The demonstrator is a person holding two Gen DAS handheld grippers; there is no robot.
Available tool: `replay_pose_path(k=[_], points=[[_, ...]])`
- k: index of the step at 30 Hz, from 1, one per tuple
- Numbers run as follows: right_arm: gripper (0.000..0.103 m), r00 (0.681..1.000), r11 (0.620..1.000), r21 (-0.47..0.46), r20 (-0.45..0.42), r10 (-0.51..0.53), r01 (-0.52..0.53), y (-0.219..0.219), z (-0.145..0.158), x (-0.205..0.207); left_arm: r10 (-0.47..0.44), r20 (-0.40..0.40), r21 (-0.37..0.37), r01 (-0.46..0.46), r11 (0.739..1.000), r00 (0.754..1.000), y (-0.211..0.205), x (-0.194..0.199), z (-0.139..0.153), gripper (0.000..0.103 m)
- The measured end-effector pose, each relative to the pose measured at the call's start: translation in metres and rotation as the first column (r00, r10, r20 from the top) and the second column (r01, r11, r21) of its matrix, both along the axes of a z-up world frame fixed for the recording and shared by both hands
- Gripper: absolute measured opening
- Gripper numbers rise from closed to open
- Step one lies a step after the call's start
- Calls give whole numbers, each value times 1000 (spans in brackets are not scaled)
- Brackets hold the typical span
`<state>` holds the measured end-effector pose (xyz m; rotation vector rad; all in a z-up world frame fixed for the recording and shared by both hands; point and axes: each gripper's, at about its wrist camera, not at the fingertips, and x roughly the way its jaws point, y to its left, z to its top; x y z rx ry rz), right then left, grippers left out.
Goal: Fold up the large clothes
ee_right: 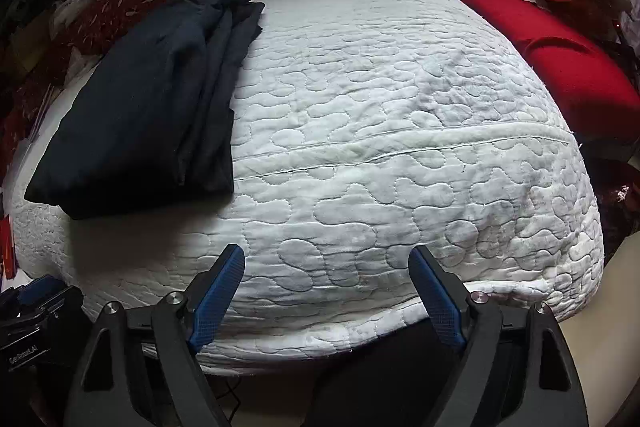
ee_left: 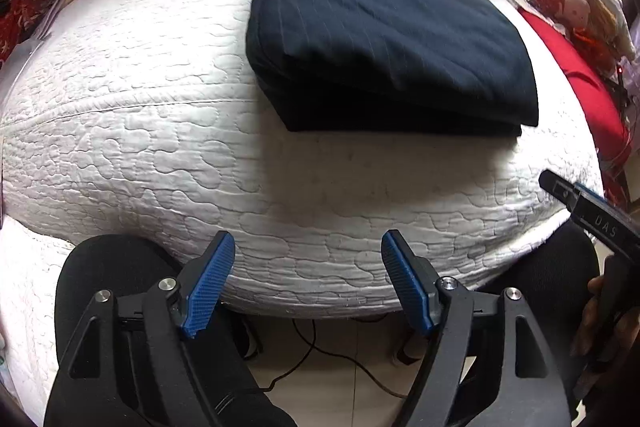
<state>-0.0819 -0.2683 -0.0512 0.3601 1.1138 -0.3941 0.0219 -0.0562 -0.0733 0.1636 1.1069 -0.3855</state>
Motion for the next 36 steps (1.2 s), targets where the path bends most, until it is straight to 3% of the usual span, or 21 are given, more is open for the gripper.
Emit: replay_pose_path(k=[5,8,15,25,31,36], points=[[90,1000,999,-25,-1,31,-31,12,3,-2,2,5,24,-2,1000,1000,0,1,-4,76],[101,997,994,-81,9,74,-73,29,9,-3,0,9,26,0,1000,1000,0,1,-4,76],[101,984,969,-182,40,175,-165,59,19,-2,5,26,52,-7,999,1000,-6,-6,-6,76],[101,987,974,-174,41,156,-146,58,21,-2,21,55,64,-24,998,998,-4,-10,-3,76],[101,988,988,-82,70,134,-129,49,30,-1,21,92,61,-27,998,996,-4,-13,4,76],[101,988,985,-118,79,136,-126,45,40,-1,16,114,66,-24,998,993,-5,-13,8,76]])
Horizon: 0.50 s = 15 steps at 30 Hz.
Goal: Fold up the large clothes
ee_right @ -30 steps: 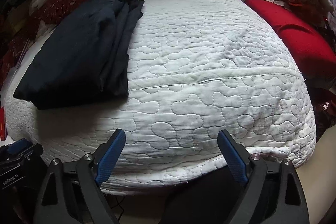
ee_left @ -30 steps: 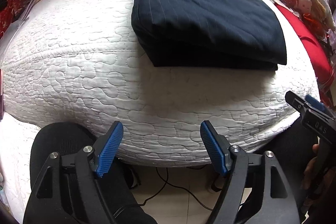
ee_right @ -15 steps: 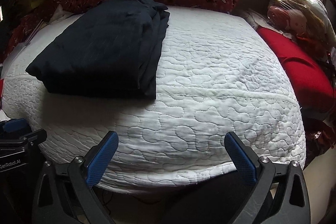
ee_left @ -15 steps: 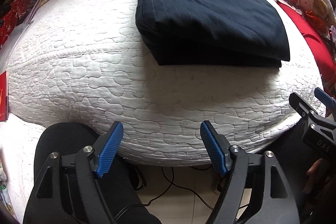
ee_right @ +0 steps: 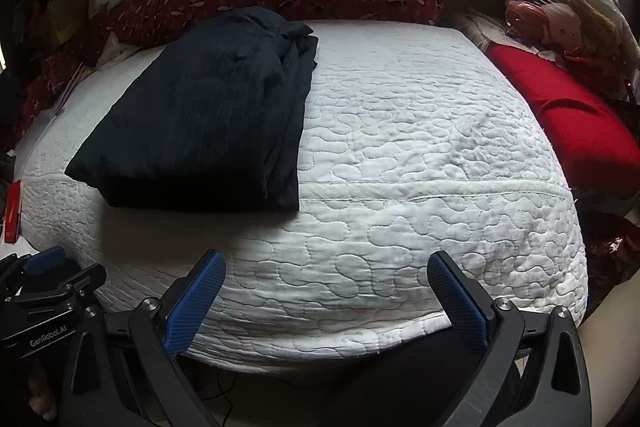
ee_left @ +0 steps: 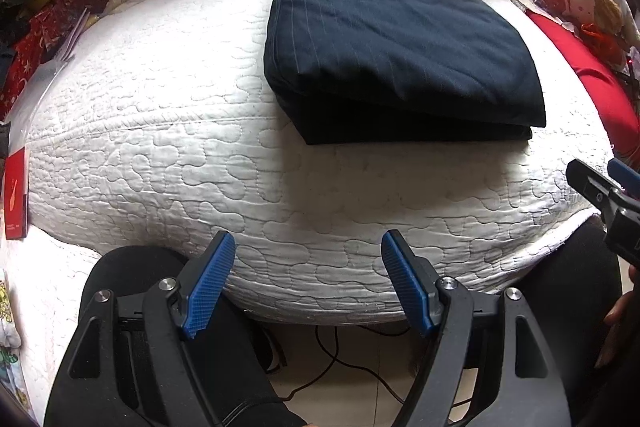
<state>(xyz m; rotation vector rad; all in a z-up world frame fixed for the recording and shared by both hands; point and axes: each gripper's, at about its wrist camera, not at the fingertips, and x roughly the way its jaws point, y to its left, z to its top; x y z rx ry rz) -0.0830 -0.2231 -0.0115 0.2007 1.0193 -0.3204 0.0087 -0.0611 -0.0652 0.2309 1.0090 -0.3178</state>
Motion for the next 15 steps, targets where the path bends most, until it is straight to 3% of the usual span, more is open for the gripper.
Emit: replay_pose_path(k=[15], points=[[101,1000,1000,-6,5,-17,17,-2,9,-6,-29,13,-39,30,999,999,-4,-10,12,76]])
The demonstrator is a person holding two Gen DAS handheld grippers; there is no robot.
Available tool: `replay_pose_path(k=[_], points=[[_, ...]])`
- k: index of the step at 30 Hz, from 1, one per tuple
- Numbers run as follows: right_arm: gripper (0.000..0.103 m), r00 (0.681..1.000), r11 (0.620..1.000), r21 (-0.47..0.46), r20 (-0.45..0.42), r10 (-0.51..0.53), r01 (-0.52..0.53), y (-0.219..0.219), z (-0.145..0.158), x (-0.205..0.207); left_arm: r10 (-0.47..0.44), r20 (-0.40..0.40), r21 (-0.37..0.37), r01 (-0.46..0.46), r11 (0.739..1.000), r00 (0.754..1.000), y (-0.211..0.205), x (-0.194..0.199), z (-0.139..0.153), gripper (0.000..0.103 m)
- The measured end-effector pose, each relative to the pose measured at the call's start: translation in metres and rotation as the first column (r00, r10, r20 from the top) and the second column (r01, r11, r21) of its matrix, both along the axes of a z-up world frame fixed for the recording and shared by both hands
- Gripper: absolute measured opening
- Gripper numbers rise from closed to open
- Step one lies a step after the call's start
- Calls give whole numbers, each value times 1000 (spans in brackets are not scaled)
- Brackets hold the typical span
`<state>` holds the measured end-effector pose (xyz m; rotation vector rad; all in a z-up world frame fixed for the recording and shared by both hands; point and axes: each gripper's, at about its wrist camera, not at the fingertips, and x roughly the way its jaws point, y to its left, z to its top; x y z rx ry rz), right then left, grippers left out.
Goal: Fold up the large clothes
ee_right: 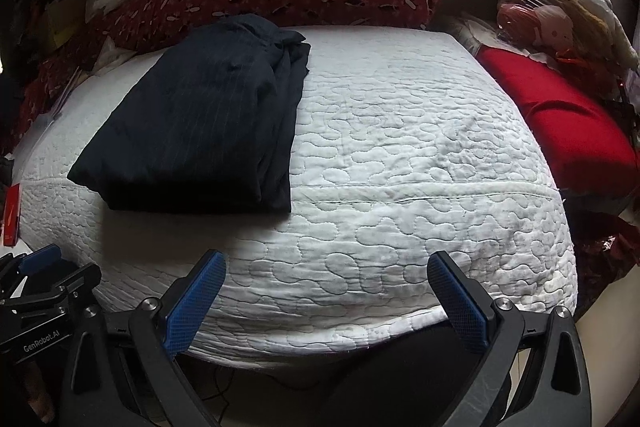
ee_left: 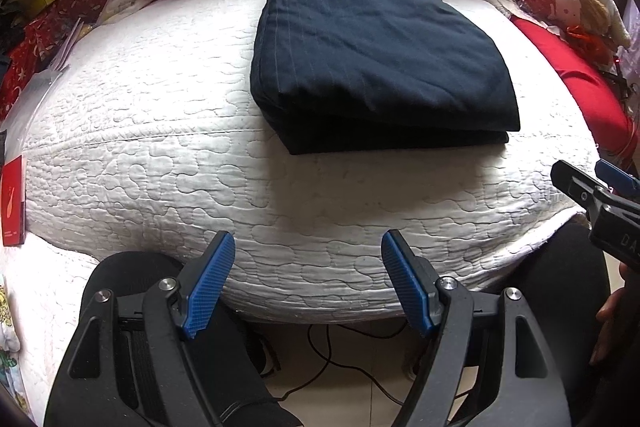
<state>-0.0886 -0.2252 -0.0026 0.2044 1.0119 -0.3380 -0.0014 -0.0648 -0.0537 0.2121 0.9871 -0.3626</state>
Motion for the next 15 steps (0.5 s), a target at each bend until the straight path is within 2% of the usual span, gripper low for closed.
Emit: replay_pose_path(k=[6,11,15], points=[[101,1000,1000,-1,4,-2,2,1,5,-1,-6,-7,-30,6,1000,1000,-1,-5,7,76],[101,1000,1000,1,12,-3,3,2,9,-1,-25,15,-94,26,995,1000,0,-11,22,76],[101,1000,1000,-11,16,2,-2,2,12,1,-42,32,-75,44,996,999,-6,-15,26,76]])
